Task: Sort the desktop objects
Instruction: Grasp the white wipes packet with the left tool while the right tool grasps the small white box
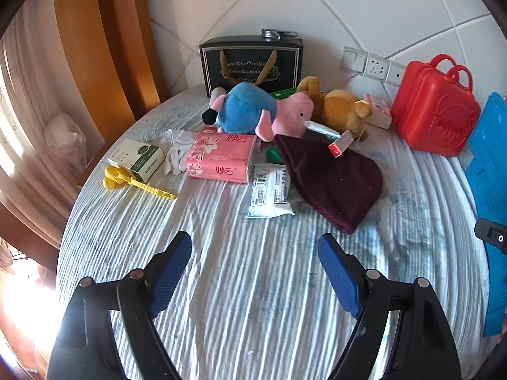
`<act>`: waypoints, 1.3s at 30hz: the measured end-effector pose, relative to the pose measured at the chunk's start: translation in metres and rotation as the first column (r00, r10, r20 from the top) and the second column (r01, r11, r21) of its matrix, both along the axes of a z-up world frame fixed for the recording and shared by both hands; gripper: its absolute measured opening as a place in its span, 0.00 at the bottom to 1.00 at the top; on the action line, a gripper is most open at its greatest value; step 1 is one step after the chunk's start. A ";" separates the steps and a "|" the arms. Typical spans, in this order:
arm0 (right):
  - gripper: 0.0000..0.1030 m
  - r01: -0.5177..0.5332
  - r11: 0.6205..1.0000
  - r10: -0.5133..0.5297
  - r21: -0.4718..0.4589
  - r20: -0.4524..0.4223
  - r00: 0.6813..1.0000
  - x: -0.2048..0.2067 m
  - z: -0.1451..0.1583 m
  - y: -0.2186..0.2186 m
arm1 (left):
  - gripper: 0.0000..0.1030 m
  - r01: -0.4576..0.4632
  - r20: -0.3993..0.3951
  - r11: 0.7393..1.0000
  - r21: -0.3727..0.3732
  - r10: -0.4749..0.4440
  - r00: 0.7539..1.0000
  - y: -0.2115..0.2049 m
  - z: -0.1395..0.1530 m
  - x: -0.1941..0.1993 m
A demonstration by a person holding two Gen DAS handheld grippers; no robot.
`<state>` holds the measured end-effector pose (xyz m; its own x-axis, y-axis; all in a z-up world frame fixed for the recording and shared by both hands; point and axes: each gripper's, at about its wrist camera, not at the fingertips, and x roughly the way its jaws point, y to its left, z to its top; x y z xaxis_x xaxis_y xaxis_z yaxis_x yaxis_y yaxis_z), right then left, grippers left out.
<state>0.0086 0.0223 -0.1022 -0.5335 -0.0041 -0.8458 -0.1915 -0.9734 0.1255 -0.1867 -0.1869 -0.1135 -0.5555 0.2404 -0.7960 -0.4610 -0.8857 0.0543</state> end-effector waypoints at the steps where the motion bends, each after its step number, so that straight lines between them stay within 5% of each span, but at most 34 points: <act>1: 1.00 0.014 1.000 -0.014 -0.006 0.020 1.000 -0.009 -0.006 -0.001 | 0.80 0.000 0.012 1.000 -0.006 0.000 1.000 0.002 -0.007 -0.009; 4: 1.00 0.040 0.999 -0.040 -0.010 0.056 0.998 -0.039 -0.019 -0.003 | 0.80 0.012 0.036 1.000 -0.022 -0.011 0.999 0.014 -0.024 -0.032; 5: 1.00 -0.069 0.997 0.070 -0.023 0.066 0.995 -0.049 -0.022 -0.004 | 0.80 0.019 0.047 1.000 -0.021 -0.018 0.999 0.020 -0.029 -0.038; 13: 1.00 -0.100 0.994 0.095 0.039 0.121 0.988 -0.133 -0.056 -0.022 | 0.80 0.034 0.127 0.998 -0.046 -0.028 0.992 0.063 -0.082 -0.095; 14: 1.00 -0.220 0.975 0.214 0.037 0.122 0.969 -0.143 -0.061 -0.027 | 0.80 0.030 0.137 0.998 -0.049 -0.023 0.990 0.066 -0.089 -0.101; 19: 1.00 -0.213 0.977 0.205 0.029 0.173 0.963 -0.190 -0.087 -0.044 | 0.80 0.009 0.192 0.998 -0.069 0.005 0.981 0.079 -0.124 -0.127; 27: 1.00 -0.194 0.980 0.199 -0.048 0.140 0.970 -0.235 -0.102 -0.053 | 0.80 -0.002 0.232 0.997 -0.071 0.018 0.973 0.095 -0.149 -0.152; 30: 0.88 -0.214 0.975 0.221 -0.061 0.135 0.966 -0.246 -0.106 -0.060 | 0.78 0.015 0.208 0.997 -0.071 0.000 0.978 0.099 -0.149 -0.152; 35: 0.68 -0.241 0.966 0.254 -0.092 0.167 0.953 -0.260 -0.123 -0.068 | 0.54 0.012 0.189 0.998 -0.057 0.000 0.982 0.098 -0.144 -0.153; 39: 0.50 -0.257 0.960 0.274 -0.111 0.181 0.945 -0.266 -0.138 -0.075 | 0.47 0.004 0.203 0.999 -0.038 0.004 0.979 0.095 -0.139 -0.157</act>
